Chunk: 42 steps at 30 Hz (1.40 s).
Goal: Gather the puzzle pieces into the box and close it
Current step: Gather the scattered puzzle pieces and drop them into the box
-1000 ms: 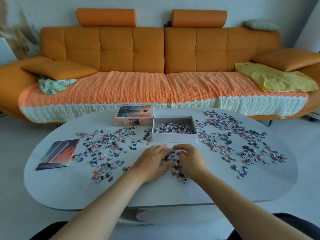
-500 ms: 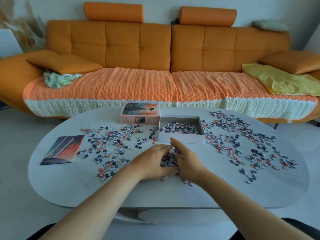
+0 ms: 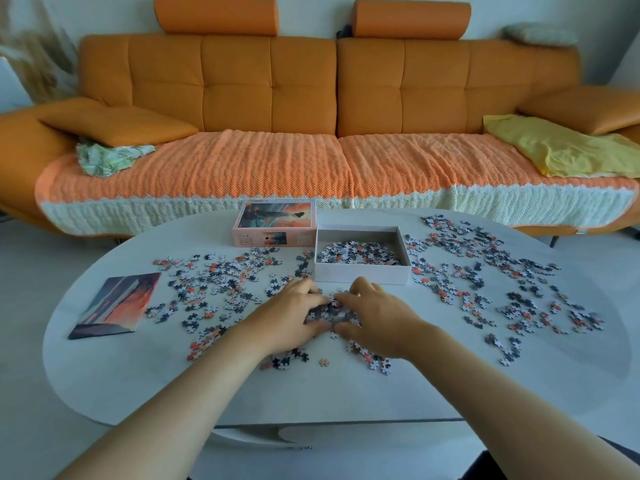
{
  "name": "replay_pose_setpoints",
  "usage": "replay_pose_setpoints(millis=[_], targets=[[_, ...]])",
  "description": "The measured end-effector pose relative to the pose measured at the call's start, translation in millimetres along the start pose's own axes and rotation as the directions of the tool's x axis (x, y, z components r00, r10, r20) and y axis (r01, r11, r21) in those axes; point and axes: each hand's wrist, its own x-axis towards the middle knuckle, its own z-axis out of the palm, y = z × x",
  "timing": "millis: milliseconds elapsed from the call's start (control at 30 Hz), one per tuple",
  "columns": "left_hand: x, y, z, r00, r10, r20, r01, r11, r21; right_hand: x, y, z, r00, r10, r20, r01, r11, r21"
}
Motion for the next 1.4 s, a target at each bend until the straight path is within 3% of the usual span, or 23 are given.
replay_pose_setpoints(millis=[167, 533, 667, 800, 933, 1100, 1167, 1300, 1400], targets=[[7.7, 0.3, -0.4, 0.999, -0.019, -0.043, 0.015, 0.995, -0.099, 10.3, 3.0, -8.6, 0.997, 0.073, 0.036, -0.078, 0.979, 0.189], [27.2, 10.8, -18.3, 0.983, -0.183, 0.009, 0.178, 0.943, -0.282, 29.1, 8.9, -32.3, 0.989, 0.120, 0.088, -0.142, 0.941, 0.307], [45.0, 16.1, -33.5, 0.977, -0.174, -0.120, 0.112, 0.907, -0.406, 36.9, 20.0, -53.3, 0.988, 0.153, -0.005, -0.135, 0.889, 0.438], [71.6, 20.3, -41.1, 0.916, -0.226, -0.330, 0.040, 0.873, -0.487, 50.7, 31.5, -64.5, 0.940, 0.249, -0.233, -0.090, 0.841, 0.534], [94.1, 20.2, -35.0, 0.849, -0.215, -0.482, 0.032, 0.933, -0.360, 69.5, 41.7, -56.3, 0.881, 0.235, -0.411, -0.058, 0.915, 0.399], [104.7, 5.7, -16.2, 0.928, -0.067, -0.367, 0.029, 0.994, -0.106, 75.8, 51.8, -40.1, 0.953, 0.214, -0.214, -0.160, 0.957, 0.243], [104.5, 6.6, -16.1, 0.944, -0.010, -0.329, 0.001, 1.000, -0.027, 74.3, 51.9, -39.9, 0.957, 0.190, -0.220, -0.152, 0.972, 0.179], [96.8, 10.5, -20.6, 0.938, 0.042, -0.345, -0.041, 0.999, 0.011, 69.6, 50.6, -44.4, 0.921, 0.126, -0.369, -0.028, 0.965, 0.260], [81.5, 12.4, -24.3, 0.911, 0.089, -0.402, -0.076, 0.996, 0.048, 56.9, 39.8, -50.0, 0.917, -0.014, -0.400, 0.132, 0.954, 0.269]])
